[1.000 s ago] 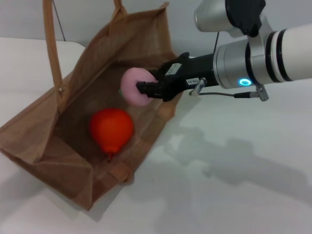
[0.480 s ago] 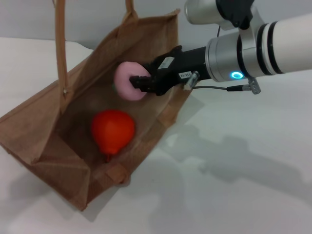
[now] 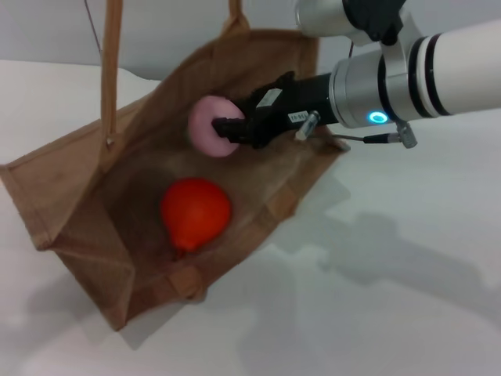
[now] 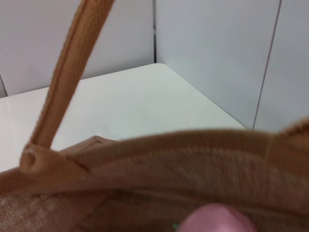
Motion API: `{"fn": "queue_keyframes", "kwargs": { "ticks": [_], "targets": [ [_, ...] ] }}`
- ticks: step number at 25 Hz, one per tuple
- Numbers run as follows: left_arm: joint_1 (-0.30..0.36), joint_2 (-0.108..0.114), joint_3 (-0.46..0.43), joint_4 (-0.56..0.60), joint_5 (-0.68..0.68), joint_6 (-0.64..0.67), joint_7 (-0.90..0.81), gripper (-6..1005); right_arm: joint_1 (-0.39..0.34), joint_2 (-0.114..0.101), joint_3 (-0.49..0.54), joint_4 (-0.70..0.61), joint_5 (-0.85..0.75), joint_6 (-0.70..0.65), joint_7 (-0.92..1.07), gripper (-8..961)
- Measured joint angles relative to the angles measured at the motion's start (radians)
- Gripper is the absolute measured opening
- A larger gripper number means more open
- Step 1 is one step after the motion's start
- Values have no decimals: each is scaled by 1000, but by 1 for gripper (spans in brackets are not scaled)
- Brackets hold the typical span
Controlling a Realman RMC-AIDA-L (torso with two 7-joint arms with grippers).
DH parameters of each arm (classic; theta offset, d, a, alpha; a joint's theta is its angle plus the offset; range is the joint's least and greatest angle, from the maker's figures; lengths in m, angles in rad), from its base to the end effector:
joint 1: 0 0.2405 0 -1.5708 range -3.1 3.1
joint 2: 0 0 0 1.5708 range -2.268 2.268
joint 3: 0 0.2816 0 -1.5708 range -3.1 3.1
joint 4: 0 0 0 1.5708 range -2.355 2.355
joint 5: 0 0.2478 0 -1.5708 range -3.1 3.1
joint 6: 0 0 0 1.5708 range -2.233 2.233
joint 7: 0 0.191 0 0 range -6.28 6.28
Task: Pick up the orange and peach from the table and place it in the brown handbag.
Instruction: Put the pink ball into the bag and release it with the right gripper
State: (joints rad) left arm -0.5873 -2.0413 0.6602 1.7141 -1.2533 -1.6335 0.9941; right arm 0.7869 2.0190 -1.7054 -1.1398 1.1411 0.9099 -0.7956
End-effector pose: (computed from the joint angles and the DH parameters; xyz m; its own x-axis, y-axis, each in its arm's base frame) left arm -0.0964 0.4142 0.1727 0.8493 0.0279 0.5272 0.3466 -0.7828 -0.5169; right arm 0.0571 0.4599 -0.1317 0.9426 -0.2625 -0.2066 -0.3160 -0.9012 -0.2966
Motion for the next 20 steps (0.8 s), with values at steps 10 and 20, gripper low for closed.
{"fn": "queue_keyframes", "kwargs": {
  "ticks": [10, 20],
  "targets": [
    [8, 1, 16, -1, 0, 1, 6, 120, 20, 0, 6, 50, 0, 0, 3, 429],
    [22, 4, 9, -8, 10, 11, 17, 124, 21, 0, 24, 54, 0, 22, 10, 784]
  ]
}}
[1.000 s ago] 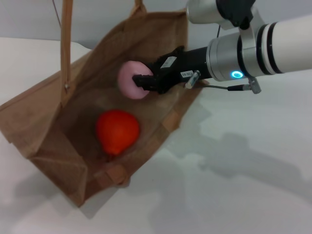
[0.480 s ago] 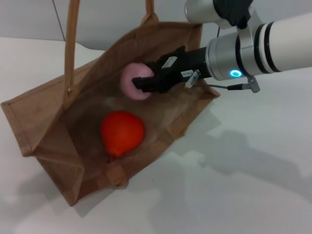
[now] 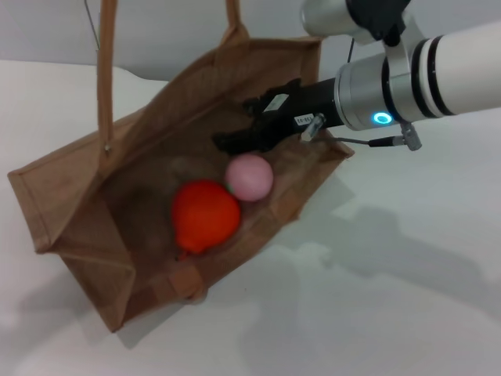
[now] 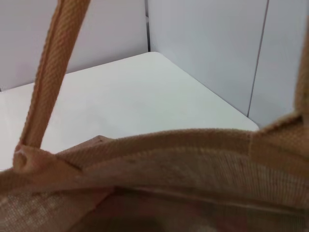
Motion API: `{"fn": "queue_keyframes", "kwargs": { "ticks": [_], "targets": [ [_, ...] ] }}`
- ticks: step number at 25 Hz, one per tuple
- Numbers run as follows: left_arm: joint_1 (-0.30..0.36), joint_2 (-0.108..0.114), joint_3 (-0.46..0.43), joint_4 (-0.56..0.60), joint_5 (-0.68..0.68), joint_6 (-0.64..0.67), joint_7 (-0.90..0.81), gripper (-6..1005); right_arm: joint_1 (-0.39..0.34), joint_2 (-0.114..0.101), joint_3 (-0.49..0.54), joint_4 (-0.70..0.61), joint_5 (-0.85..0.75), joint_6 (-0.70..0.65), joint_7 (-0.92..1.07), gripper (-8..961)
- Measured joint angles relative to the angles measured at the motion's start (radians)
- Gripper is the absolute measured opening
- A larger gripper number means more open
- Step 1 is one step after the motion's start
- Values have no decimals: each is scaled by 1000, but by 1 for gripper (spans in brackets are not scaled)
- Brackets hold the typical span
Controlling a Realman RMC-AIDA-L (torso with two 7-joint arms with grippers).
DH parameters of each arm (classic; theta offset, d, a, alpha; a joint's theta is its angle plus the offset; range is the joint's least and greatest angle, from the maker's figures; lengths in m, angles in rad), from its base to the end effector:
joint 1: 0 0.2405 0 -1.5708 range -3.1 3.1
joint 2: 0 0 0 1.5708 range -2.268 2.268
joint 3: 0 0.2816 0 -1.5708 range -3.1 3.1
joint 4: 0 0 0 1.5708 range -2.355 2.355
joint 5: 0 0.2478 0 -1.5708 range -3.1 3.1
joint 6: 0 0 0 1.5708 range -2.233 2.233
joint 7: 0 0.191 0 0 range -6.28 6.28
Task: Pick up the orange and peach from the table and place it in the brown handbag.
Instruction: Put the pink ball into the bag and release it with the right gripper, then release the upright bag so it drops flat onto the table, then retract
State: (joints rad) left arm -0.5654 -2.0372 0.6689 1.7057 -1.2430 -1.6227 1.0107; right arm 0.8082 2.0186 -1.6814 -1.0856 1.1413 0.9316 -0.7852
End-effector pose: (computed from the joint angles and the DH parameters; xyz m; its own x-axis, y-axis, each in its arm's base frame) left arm -0.1073 0.4151 0.1718 0.8570 0.0417 0.5136 0.3543 -0.7714 -0.5286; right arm 0.0671 0.4655 -0.1327 0.9309 -0.3115 -0.1908 -0.3563 -0.8897 -0.2855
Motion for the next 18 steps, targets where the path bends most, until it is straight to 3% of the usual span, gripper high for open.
{"fn": "queue_keyframes", "kwargs": {
  "ticks": [5, 12, 16, 18],
  "targets": [
    [28, 2, -36, -32, 20, 28, 24, 139, -35, -3, 92, -24, -5, 107, 1, 782],
    [30, 3, -174, -142, 15, 40, 79, 161, -192, -5, 312, -218, -34, 296, 0, 781],
    [24, 2, -233, -212, 14, 40, 117, 173, -257, -3, 405, -318, -73, 320, 3, 779],
    [20, 2, -239, -242, 9, 42, 132, 234, -269, -4, 454, -330, -78, 326, 3, 778]
  ]
}}
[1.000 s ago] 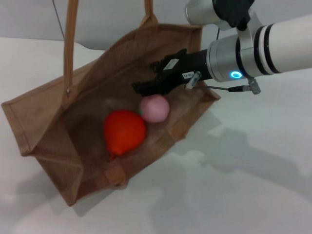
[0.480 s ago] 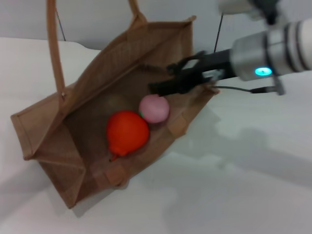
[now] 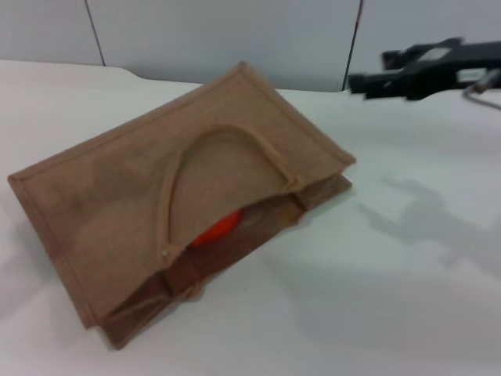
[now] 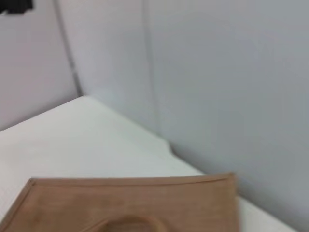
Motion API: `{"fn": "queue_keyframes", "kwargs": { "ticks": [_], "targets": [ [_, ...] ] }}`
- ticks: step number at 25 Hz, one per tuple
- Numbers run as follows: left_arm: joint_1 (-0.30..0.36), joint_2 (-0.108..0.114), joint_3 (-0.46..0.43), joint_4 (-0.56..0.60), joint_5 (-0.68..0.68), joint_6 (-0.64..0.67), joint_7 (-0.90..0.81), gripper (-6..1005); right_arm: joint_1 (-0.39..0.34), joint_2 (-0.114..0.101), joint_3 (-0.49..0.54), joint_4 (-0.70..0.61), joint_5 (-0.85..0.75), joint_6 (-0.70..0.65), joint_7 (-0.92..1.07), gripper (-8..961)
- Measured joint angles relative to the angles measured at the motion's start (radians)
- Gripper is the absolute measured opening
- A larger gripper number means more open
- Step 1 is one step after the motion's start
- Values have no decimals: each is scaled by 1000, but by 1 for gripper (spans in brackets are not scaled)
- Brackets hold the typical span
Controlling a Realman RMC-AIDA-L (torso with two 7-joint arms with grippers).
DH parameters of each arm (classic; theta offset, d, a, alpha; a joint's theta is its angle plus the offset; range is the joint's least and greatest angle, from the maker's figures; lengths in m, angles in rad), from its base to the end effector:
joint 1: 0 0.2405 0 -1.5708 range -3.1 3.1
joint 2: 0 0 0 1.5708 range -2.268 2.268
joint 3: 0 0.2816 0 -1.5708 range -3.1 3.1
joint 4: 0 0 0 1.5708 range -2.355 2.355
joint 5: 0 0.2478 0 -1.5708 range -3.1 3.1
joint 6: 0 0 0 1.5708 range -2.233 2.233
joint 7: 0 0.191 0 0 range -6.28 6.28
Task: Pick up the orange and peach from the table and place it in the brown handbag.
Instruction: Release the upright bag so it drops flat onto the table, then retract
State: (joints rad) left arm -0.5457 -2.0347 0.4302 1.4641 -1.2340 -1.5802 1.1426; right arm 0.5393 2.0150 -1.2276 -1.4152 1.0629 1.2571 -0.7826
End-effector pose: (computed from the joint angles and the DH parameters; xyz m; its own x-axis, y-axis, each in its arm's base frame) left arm -0.2007 0.4296 0.2008 0.7438 0.1179 0.6579 0.5687 -0.6288 -0.5302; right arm 0.1361 0.4612 0.0145 0.8308 -0.4164 -0.3693 -0.5424 -0.7546 -0.3692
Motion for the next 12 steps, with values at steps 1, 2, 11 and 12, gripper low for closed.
{"fn": "queue_keyframes", "kwargs": {
  "ticks": [1, 2, 11, 12],
  "targets": [
    [-2, 0, 0, -7, -2, 1, 3, 264, -1, 0, 15, 1, 0, 2, 0, 777],
    [-5, 1, -1, -16, -5, 3, 8, 295, -2, -1, 29, 3, 0, 4, -1, 776],
    [-8, -1, -28, -165, -15, 21, 108, 615, -3, 5, 11, 61, -110, -117, -11, 775],
    [-8, -2, -35, -197, -24, 25, 145, 655, -5, 5, -4, 75, -126, -149, -12, 775]
  ]
}}
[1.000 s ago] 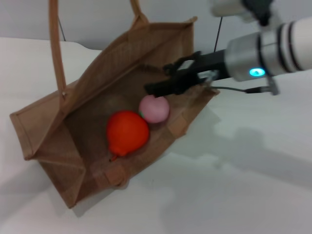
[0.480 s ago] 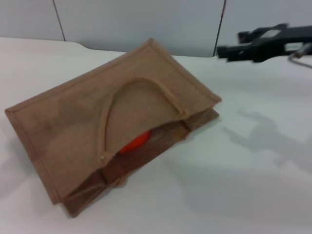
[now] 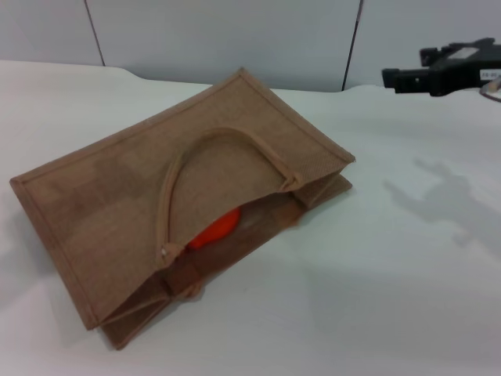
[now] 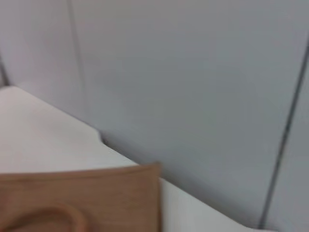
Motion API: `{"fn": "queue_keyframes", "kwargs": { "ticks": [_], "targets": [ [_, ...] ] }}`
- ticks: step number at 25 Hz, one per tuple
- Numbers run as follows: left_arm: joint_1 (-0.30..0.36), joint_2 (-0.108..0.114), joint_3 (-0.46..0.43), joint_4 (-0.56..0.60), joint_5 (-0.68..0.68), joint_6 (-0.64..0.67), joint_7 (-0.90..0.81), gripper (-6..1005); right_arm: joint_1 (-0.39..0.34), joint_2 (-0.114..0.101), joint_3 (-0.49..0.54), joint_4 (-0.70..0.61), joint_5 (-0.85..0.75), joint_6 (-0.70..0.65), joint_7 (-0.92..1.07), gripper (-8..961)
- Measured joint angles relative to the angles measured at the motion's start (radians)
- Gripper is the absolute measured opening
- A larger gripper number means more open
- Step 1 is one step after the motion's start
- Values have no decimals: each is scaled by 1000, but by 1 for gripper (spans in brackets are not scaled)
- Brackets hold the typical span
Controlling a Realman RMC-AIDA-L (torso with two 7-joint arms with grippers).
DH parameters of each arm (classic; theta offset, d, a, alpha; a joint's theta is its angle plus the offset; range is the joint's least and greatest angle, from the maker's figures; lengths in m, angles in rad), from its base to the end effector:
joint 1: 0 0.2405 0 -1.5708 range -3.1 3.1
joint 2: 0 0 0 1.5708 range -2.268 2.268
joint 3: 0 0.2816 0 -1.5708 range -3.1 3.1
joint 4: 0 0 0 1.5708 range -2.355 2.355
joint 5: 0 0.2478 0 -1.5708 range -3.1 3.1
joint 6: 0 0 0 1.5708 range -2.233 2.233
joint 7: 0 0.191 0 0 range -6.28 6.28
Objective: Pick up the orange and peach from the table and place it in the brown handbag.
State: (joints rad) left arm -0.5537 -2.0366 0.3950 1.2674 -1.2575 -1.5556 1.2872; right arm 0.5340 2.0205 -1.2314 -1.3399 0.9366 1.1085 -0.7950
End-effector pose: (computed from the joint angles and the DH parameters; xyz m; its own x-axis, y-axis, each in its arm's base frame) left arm -0.2320 0.4409 0.1755 0.7032 0.1264 0.6997 0.5970 -0.6395 -0.4844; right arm 0.1749 0.4864 0.0154 0.8306 -0.4341 -0.3488 -0.5568 -0.6568 -0.5084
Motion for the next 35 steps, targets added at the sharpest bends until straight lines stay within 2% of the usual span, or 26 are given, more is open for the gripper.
{"fn": "queue_keyframes", "kwargs": {
  "ticks": [1, 2, 5, 9, 12, 18, 19, 20, 23, 25, 28, 30, 35],
  "targets": [
    [3, -1, -17, -100, -27, 9, 123, 694, -3, 0, -16, 14, -16, -36, -2, 775],
    [3, -1, -17, -100, -27, 9, 123, 734, -9, 0, -31, 26, -27, -67, -5, 775],
    [3, -1, -49, -269, -60, 34, 339, 852, -52, 2, -75, 55, -35, -219, -33, 774],
    [4, -3, -70, -476, -112, 98, 585, 850, -124, 3, -181, 78, -34, -491, -52, 774],
    [1, -4, -71, -596, -139, 172, 719, 849, -157, 3, -296, 123, -54, -740, -52, 774],
    [-14, -7, -73, -786, -243, 273, 971, 847, -161, 8, -548, 332, -53, -1299, -42, 773],
    [-20, -7, -73, -818, -264, 289, 1018, 847, -147, 9, -621, 420, -52, -1477, -20, 773],
    [-25, -7, -73, -851, -284, 306, 1063, 847, -147, 9, -621, 420, -52, -1477, -20, 773],
    [-49, -6, -73, -962, -357, 373, 1212, 848, -104, 9, -697, 558, -51, -1652, 70, 773],
    [-64, -7, -73, -1031, -415, 413, 1308, 848, -52, 8, -733, 660, -54, -1703, 151, 773],
    [-86, -7, -73, -1125, -492, 472, 1447, 848, 53, 5, -790, 839, -57, -1727, 306, 773],
    [-99, -6, -73, -1167, -530, 504, 1515, 848, 89, 7, -806, 910, -59, -1727, 384, 773],
    [-115, -5, -74, -1211, -607, 532, 1551, 847, 89, 6, -825, 942, -64, -1778, 451, 773]
  ]
}}
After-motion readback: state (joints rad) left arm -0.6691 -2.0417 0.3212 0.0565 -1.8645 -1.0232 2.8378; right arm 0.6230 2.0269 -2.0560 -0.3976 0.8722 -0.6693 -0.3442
